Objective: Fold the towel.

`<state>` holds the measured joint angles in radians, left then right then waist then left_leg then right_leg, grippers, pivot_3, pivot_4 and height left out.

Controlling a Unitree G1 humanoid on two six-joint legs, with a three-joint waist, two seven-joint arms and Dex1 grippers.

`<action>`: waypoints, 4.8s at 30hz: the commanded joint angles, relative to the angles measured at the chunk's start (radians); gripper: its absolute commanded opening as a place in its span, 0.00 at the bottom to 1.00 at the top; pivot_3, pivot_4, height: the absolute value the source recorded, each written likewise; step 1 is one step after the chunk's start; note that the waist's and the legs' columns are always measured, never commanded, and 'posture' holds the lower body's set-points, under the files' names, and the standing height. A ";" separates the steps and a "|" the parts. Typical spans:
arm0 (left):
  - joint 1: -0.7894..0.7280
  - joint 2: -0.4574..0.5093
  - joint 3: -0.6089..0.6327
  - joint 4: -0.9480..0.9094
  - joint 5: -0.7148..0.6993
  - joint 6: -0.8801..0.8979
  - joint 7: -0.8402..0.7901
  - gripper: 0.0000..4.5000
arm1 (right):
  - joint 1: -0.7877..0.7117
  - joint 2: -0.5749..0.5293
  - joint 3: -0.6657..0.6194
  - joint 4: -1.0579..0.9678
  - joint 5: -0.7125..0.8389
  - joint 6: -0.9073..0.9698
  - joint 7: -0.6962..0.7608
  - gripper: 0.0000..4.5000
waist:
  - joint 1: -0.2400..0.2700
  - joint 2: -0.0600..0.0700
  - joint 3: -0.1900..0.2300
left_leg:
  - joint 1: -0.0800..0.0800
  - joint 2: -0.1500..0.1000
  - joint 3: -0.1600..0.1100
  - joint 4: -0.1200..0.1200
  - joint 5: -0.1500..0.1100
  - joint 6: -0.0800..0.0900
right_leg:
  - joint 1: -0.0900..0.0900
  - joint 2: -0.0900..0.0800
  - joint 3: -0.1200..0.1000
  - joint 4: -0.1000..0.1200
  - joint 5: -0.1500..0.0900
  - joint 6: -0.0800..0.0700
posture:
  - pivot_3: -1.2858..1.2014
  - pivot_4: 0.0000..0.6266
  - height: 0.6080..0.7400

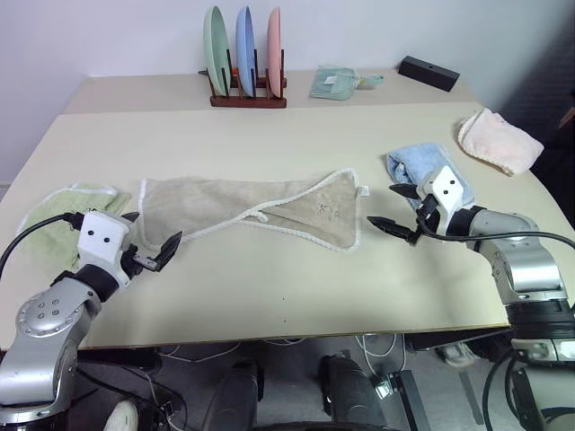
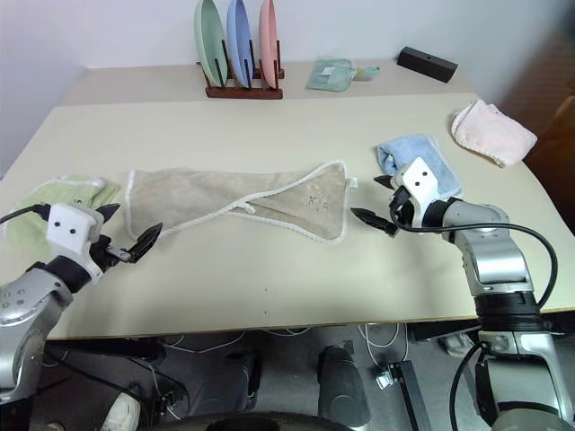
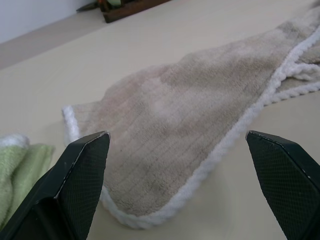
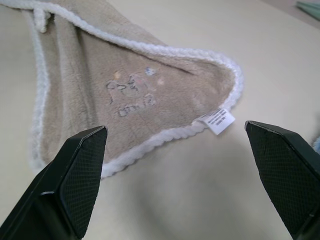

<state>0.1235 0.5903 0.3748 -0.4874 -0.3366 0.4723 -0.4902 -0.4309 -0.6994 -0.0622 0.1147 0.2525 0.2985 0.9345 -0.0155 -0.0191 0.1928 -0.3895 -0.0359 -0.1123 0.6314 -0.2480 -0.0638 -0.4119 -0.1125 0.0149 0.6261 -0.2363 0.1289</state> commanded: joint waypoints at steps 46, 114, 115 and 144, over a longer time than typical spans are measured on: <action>-0.193 0.223 -0.255 0.366 0.333 -0.124 -0.087 0.80 | 0.082 0.125 0.075 -0.271 0.041 0.089 -0.130 1.00 | 0.001 0.001 0.001 | 0.000 0.000 0.000 0.000 0.000 0.000 | -0.001 0.000 0.000 0.001 0.000 0.000 | 0.52 0.24 1.00; -0.310 0.194 -0.046 0.414 0.248 -0.329 -0.082 0.00 | -0.819 0.112 0.355 1.005 -0.664 -0.857 -0.498 0.01 | -0.052 0.002 0.002 | -0.001 0.000 0.002 -0.001 0.001 -0.001 | -0.007 0.000 0.003 0.007 0.000 0.000 | 0.52 0.24 1.00; -0.393 0.191 -0.061 0.466 0.262 -0.338 -0.056 0.00 | -0.844 0.105 0.349 1.005 -0.666 -0.849 -0.513 0.01 | -0.054 0.002 0.002 | -0.001 0.000 0.002 -0.001 0.001 -0.001 | -0.008 0.000 0.003 0.007 0.000 0.000 | 0.52 0.24 1.00; 0.216 0.377 0.277 0.093 -0.084 -0.015 -0.567 0.00 | 0.074 -0.432 -0.011 -0.470 0.142 0.109 0.307 0.01 | -0.018 0.003 0.003 | 0.002 0.000 0.006 0.006 -0.003 0.005 | -0.002 -0.002 0.003 0.004 -0.002 -0.006 | 0.52 0.24 1.00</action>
<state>0.3355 0.9438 0.5940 -0.3658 -0.4046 0.4420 -1.0378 -0.3608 -1.1165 -0.0273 -0.3093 0.3578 0.3790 1.2255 -0.0337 -0.0162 0.1961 -0.3873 -0.0353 -0.1061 0.6378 -0.2510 -0.0591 -0.4134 -0.1141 0.0174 0.6303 -0.2387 0.1231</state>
